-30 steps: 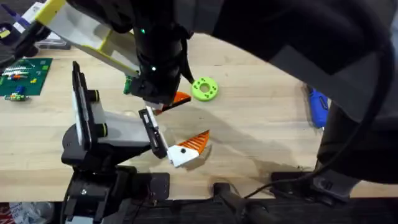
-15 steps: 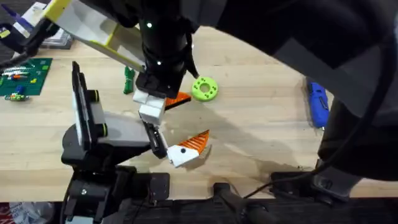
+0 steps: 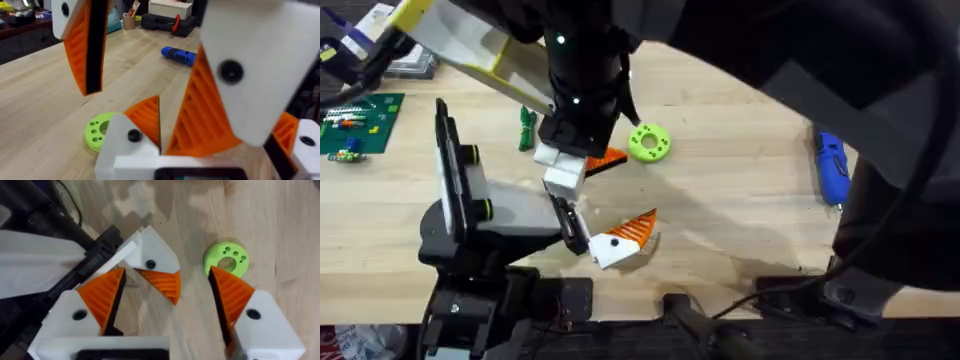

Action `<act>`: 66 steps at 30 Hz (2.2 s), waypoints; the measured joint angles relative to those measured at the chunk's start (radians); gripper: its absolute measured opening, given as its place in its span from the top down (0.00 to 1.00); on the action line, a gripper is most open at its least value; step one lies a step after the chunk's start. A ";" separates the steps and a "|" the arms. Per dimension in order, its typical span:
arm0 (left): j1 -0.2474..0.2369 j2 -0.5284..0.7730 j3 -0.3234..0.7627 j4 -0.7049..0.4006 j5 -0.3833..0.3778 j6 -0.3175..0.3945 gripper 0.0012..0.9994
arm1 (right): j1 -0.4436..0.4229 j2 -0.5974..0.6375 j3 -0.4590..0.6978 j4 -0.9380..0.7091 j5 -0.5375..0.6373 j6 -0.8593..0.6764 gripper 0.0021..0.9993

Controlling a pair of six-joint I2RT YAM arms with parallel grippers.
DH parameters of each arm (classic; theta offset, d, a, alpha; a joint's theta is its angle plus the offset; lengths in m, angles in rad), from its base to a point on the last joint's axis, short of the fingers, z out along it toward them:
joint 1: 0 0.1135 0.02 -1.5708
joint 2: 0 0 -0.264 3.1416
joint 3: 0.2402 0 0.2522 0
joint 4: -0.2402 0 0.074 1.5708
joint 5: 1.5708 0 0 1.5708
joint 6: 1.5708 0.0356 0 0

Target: Pick up the gripper from the table and insert it into the empty holder that is missing its gripper. Then pick up a screw, insert it into the mounting hole, and use the screwdriver to tighten it. Finally, clean up the table by picking up the vegetable and placing it into the bucket.

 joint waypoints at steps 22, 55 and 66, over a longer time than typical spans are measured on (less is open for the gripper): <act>0.000 -0.002 0.000 0.000 0.001 0.008 0.01 | -0.083 -0.084 0.000 0.008 -0.029 0.044 0.01; 0.000 -0.002 0.000 0.000 0.001 0.019 1.00 | -0.083 -0.084 0.000 0.008 -0.029 0.045 0.01; 0.000 -0.002 0.000 0.000 0.001 0.019 1.00 | -0.083 -0.084 0.000 0.008 -0.029 0.045 0.01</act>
